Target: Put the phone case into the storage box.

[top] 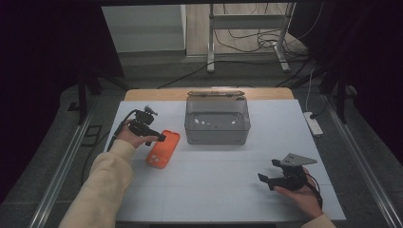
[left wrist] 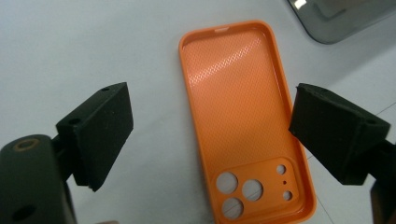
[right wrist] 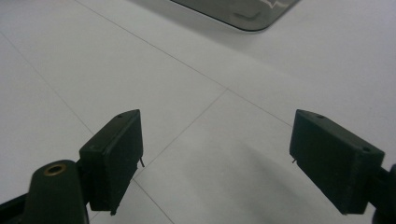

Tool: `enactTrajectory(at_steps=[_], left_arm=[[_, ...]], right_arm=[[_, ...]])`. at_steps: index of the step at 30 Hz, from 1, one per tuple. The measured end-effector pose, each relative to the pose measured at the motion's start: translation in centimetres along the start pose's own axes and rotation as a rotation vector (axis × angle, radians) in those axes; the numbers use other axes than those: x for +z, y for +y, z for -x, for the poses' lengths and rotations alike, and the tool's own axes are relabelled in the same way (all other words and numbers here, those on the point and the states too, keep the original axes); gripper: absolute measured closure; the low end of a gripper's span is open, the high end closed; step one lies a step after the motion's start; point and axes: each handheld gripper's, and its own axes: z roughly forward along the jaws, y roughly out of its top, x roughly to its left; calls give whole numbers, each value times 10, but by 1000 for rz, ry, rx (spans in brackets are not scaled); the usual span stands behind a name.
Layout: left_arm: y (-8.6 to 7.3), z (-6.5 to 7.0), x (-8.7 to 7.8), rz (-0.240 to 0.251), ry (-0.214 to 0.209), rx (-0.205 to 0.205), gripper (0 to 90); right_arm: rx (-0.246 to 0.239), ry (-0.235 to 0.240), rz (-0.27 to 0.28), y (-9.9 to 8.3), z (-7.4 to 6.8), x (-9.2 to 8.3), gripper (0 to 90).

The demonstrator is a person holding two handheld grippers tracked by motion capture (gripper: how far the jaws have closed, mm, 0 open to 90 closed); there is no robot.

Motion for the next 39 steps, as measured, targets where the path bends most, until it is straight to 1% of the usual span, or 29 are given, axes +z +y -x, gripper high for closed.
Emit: enactTrajectory(at_steps=[5,10,11,13,17,21,26,28,29,31,37,39], left_arm=[[0,-1,5,-25,-4,0,150],[-3,-3,9,-41,4,-6,177],[-3,-3,10,-42,3,-15,184],[-5,-4,12,-54,6,-14,207],[-9,-5,16,-70,10,-15,219],[-13,-7,20,-81,10,-25,249],[-16,-8,24,-90,16,-26,322],[-17,-7,24,-96,17,-19,375],[-17,-7,25,-96,16,-19,375],[-17,-7,26,-104,19,-11,409],[-16,-5,29,-116,19,-9,499],[-16,-5,30,-114,19,-15,536]], right_arm=[[-3,-1,-3,0,0,0,176],[-2,-2,-1,0,0,0,176],[-1,-2,-2,0,0,0,176],[-2,-2,-3,0,0,0,176],[-1,-1,-6,0,0,0,176],[-3,-3,-9,0,0,0,176],[-3,-4,-9,0,0,0,176],[-4,-6,-12,0,0,0,175],[-4,-6,-12,0,0,0,175],[-5,-7,-12,0,0,0,176],[-6,-7,-12,0,0,0,176],[-7,-7,-12,0,0,0,176]])
